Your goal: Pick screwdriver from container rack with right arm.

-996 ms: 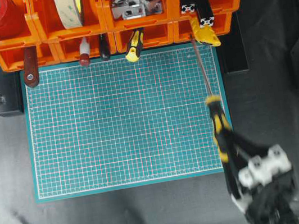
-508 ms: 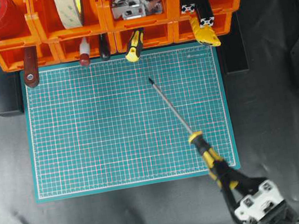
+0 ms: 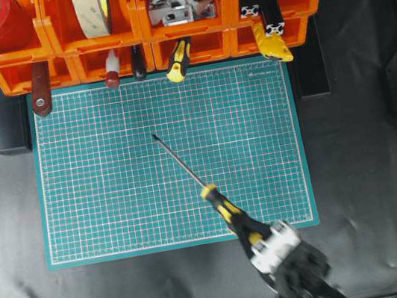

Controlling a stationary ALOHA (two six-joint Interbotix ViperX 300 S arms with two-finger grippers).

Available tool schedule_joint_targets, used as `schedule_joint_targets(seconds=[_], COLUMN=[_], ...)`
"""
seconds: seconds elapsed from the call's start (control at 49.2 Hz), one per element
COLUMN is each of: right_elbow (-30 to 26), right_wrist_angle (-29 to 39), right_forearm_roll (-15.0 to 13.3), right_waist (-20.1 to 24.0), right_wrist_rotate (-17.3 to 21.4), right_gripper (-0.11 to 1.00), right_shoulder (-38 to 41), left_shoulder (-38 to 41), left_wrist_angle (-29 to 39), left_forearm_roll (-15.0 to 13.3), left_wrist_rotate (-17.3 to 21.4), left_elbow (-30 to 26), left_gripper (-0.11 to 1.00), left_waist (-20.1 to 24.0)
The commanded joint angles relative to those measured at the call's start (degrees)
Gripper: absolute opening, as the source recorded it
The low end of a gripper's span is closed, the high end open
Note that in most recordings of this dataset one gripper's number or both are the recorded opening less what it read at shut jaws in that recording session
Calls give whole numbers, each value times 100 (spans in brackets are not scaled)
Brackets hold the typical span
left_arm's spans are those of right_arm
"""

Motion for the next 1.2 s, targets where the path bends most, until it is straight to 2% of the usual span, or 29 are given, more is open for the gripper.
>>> schedule_joint_targets(seconds=[0.0,0.224,0.386,0.732,0.955,1.179], right_elbow=[97,475,615,756,861,984], right_wrist_angle=[-413,-1266,-1696,-2039,-2241,-2479], right_forearm_roll=[-53,-70,-70,-44,-44,-35], right_waist=[-229,-879,-1125,-1187,-1222,-1213], right_wrist_rotate=[35,35,53,123,598,756], right_gripper=[43,43,43,43,43,43], right_shoulder=[-114,-105,-97,-79,-105,-123], left_shoulder=[-18,-35,-26,-18,-18,-18], left_wrist_angle=[-26,149,158,158,158,158], left_forearm_roll=[26,18,18,18,18,18], left_wrist_rotate=[-18,-18,-18,-18,-18,-18], left_elbow=[-158,-167,-167,-158,-158,-167], left_gripper=[0,0,0,0,0,0], left_waist=[-9,-18,-9,-18,-18,-9])
